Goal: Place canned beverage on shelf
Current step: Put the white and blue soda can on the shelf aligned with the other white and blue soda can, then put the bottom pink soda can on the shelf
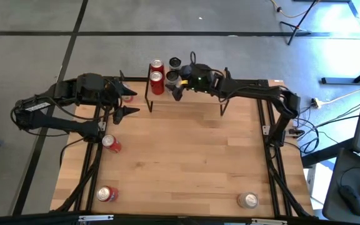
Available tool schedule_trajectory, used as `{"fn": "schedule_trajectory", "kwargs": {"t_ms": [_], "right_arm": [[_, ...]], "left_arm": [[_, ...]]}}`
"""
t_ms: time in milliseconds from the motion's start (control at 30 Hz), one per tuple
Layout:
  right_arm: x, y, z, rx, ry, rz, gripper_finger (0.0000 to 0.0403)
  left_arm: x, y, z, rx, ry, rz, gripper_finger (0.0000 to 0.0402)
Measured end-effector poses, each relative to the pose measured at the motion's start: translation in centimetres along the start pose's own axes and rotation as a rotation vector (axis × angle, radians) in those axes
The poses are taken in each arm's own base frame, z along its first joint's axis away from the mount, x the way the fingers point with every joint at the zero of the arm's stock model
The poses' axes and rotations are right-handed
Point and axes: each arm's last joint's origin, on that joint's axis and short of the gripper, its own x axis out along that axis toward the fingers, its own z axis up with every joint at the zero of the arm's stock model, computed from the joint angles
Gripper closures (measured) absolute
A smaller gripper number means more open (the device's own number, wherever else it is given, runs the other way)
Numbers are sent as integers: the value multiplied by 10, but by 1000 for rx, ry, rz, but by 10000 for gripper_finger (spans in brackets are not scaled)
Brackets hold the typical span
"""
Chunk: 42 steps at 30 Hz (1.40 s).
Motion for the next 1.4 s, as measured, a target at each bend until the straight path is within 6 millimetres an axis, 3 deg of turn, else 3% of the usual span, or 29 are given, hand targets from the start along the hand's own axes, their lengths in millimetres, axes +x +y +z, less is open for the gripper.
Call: {"fn": "schedule_trajectory", "kwargs": {"t_ms": [133,333,500,700,833,1067,1267,1400], "right_arm": [[-27,-1,16,-33,25,4,67],[-89,8,31,8,168,133,100],[-146,31,36,126,309,297,105],[-203,68,27,205,488,398,105],[-232,96,10,171,641,417,105],[-290,144,-21,38,825,426,105],[-342,171,-39,-5,817,433,105],[-366,185,-51,-2,816,440,105]], "left_arm": [[0,0,0,0,0,0,72],[0,0,0,-25,0,0,72],[1,-2,2,-52,-16,-10,72],[12,-16,8,-125,-32,-108,72],[33,-39,13,-156,-20,-197,72],[83,-101,21,-172,-99,-295,72],[119,-145,0,-247,0,-286,72],[133,-169,-18,-293,78,-283,72]]}}
